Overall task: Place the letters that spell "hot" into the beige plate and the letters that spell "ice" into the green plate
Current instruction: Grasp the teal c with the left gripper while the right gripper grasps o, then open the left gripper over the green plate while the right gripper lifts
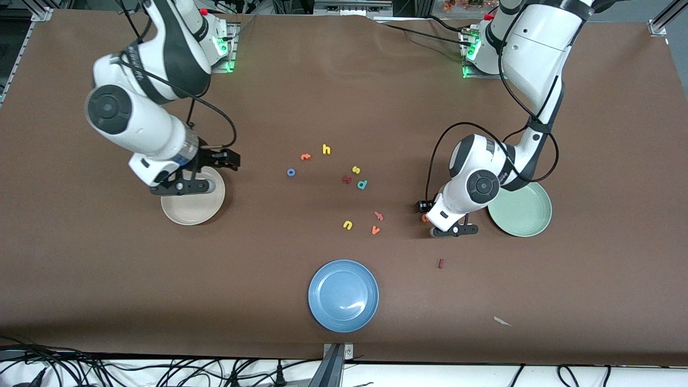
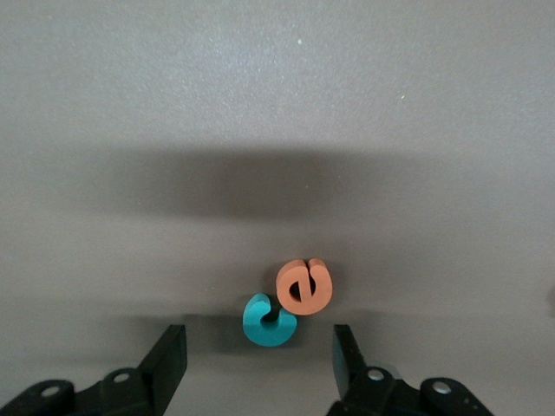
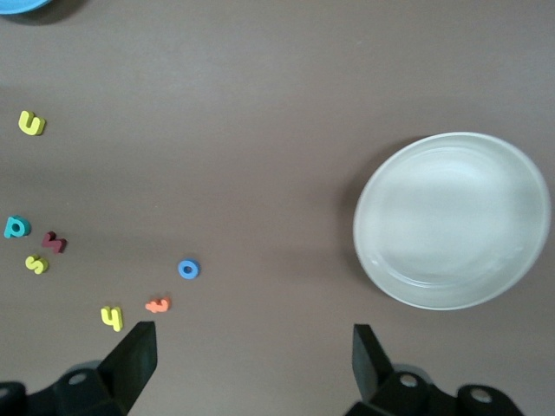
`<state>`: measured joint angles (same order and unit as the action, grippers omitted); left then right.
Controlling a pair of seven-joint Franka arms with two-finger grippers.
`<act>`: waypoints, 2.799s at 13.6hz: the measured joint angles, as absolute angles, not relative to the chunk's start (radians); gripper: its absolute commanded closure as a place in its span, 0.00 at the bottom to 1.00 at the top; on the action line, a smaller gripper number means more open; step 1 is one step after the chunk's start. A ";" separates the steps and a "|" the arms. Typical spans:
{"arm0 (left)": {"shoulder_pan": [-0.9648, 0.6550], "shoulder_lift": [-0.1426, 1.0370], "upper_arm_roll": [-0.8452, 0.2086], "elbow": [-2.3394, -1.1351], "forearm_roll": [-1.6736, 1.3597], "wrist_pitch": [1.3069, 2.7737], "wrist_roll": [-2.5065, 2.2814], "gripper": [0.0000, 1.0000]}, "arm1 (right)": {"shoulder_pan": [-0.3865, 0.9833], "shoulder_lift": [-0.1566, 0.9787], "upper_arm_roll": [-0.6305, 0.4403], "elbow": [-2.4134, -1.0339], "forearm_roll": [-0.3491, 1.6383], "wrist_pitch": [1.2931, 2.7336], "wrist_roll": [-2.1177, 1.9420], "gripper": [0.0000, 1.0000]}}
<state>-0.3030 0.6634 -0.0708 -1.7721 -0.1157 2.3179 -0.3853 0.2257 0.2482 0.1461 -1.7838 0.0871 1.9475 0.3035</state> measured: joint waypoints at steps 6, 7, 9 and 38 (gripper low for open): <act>-0.307 0.675 -0.071 -1.767 -0.116 2.323 -0.391 0.29 | 0.227 0.343 0.256 -1.848 0.087 2.144 0.467 0.00; -0.313 0.675 -0.071 -1.766 -0.116 2.323 -0.397 0.44 | 0.228 0.355 0.269 -1.869 0.087 2.183 0.482 0.00; -0.328 0.675 -0.071 -1.766 -0.116 2.323 -0.418 0.48 | 0.231 0.373 0.287 -1.918 0.069 2.261 0.519 0.00; -0.332 0.678 -0.059 -1.759 -0.115 2.340 -0.442 0.88 | 0.318 0.548 0.326 -2.022 -0.208 2.516 0.867 0.19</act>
<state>-0.3322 0.6783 -0.0589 -1.7585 -0.1153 2.3397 -0.4425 0.3175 0.5484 0.3256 -2.0217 -0.2084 2.5158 0.8674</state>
